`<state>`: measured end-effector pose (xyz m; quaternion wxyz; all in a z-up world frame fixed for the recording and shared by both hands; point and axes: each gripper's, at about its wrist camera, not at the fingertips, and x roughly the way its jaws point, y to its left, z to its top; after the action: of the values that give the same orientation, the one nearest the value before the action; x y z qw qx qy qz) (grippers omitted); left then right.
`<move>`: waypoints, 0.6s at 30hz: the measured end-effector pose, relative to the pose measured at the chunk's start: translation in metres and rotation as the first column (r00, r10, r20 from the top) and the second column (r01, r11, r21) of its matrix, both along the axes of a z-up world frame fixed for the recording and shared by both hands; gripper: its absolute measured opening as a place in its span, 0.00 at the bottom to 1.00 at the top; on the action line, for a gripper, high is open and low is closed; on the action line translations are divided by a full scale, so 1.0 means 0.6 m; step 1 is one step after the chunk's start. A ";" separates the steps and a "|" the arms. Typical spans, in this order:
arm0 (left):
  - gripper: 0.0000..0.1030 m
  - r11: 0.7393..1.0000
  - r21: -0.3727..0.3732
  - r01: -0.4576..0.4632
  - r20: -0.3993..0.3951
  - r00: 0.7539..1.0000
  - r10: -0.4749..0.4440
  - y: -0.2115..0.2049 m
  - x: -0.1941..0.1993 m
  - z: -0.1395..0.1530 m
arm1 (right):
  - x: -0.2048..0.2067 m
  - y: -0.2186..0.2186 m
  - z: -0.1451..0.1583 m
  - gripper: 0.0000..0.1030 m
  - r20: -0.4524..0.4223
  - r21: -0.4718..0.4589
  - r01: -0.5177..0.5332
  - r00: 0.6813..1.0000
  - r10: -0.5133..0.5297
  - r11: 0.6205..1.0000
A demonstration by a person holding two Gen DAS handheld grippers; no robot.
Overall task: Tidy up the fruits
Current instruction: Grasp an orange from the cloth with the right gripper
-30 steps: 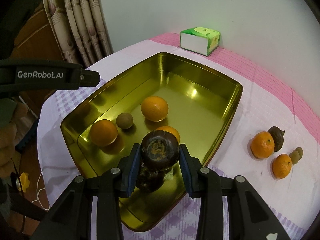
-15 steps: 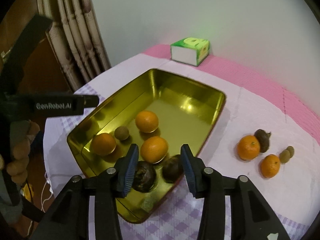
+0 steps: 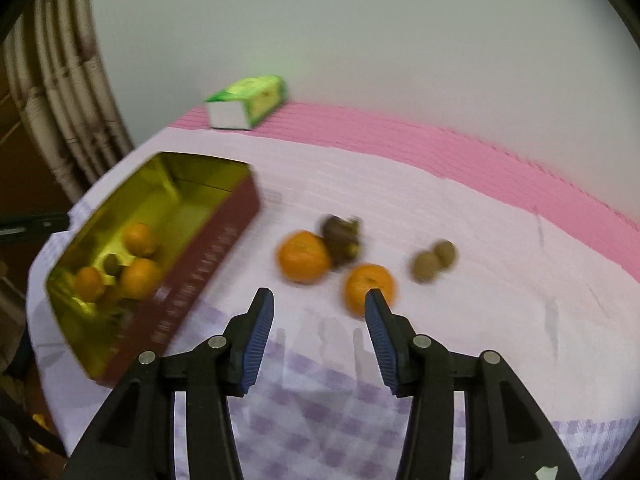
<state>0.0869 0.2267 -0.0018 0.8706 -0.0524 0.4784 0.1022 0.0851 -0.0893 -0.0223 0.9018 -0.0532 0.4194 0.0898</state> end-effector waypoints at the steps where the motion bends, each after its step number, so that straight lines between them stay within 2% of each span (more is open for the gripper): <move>1: 0.74 1.000 0.001 0.006 0.000 1.000 -0.006 -0.001 0.000 0.000 | 0.002 -0.010 -0.005 0.44 -0.006 0.004 0.011 1.000 -0.011 1.000; 5: 0.74 1.000 0.001 0.021 0.001 1.000 -0.021 -0.004 0.001 0.000 | 0.018 -0.033 -0.024 0.44 -0.017 0.007 0.032 0.999 -0.032 0.999; 18: 0.74 0.992 -0.018 0.121 -0.003 0.993 -0.121 -0.033 0.004 -0.008 | 0.057 -0.037 -0.070 0.43 -0.026 -0.020 0.029 0.999 -0.029 0.999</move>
<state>0.0890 0.2070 -0.0067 0.8738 -0.0309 0.4832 0.0451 0.1192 -0.1115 -0.0642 0.8969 -0.0547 0.4326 0.0735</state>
